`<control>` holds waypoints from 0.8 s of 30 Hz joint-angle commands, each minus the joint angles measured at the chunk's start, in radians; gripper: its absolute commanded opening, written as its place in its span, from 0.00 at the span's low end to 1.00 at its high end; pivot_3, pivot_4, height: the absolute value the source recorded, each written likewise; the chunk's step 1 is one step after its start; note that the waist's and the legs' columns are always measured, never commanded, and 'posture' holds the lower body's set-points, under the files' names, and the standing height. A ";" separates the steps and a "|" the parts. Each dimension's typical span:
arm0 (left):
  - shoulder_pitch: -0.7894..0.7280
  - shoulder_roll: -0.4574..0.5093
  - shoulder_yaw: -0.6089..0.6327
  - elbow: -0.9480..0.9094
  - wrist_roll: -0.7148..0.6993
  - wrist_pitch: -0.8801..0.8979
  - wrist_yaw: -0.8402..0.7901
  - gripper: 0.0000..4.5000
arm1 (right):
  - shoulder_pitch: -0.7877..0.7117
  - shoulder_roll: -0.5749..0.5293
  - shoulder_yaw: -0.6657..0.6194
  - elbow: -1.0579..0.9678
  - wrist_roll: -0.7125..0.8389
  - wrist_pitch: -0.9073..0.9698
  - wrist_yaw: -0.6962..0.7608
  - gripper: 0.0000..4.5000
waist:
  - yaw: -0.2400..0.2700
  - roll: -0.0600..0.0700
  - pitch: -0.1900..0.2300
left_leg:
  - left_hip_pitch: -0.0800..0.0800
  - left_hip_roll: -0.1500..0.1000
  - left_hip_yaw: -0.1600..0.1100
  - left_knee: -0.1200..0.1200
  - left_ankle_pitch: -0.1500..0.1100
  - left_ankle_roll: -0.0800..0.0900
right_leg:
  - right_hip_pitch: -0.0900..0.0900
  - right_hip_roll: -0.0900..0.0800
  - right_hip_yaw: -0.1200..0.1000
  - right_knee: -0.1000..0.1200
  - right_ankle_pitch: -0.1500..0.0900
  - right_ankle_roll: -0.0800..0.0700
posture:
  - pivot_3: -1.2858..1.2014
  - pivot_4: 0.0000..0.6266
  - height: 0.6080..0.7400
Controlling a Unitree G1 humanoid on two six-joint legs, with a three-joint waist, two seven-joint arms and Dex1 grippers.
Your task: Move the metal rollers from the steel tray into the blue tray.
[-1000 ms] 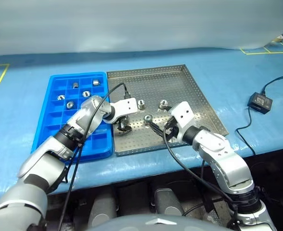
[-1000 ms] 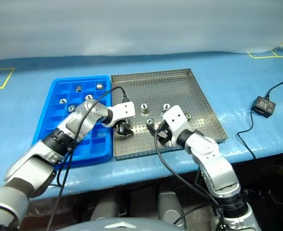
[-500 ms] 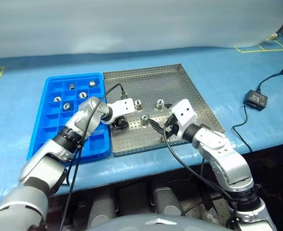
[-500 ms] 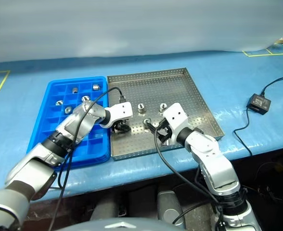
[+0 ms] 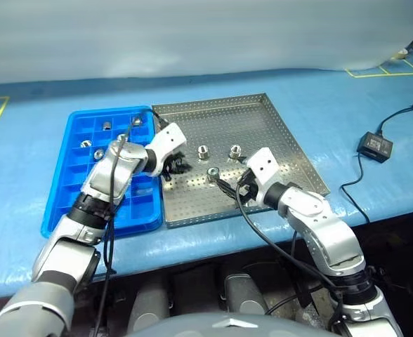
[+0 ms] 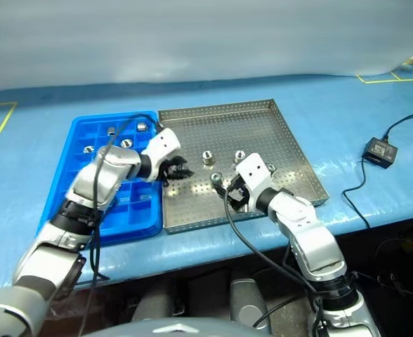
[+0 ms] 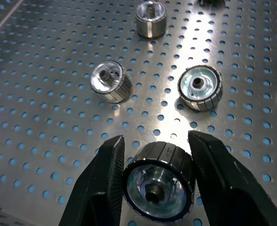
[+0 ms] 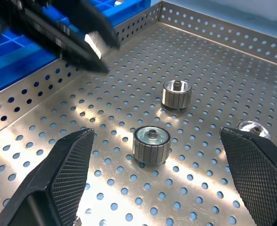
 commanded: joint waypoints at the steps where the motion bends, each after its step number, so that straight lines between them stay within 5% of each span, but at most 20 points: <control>1: 0.072 0.007 0.105 -0.140 -0.038 0.050 0.082 0.41 | -0.029 -0.003 -0.004 -0.002 0.025 -0.016 0.038 1.00 | 0.001 0.000 0.000 | 0.000 0.000 0.000 0.000 0.000 0.000 | 0.000 0.000 0.000 0.000 0.000 0.000 | 0.47 0.24 1.00; 12: 0.263 -0.146 0.412 -0.371 0.029 0.156 0.578 0.41 | -0.078 -0.003 0.031 0.032 0.024 -0.011 0.087 1.00 | 0.065 -0.001 0.000 | 0.001 0.000 -0.001 0.001 0.000 0.000 | 0.002 0.000 -0.001 0.000 0.000 0.001 | 0.51 0.24 1.00; 24: 0.293 -0.204 0.495 -0.315 0.109 0.115 0.851 0.41 | -0.098 -0.011 0.040 0.038 0.020 0.005 0.097 1.00 | 0.098 -0.003 0.000 | 0.000 -0.002 -0.001 0.001 0.000 0.000 | 0.002 0.000 -0.002 -0.001 0.000 0.001 | 0.52 0.24 1.00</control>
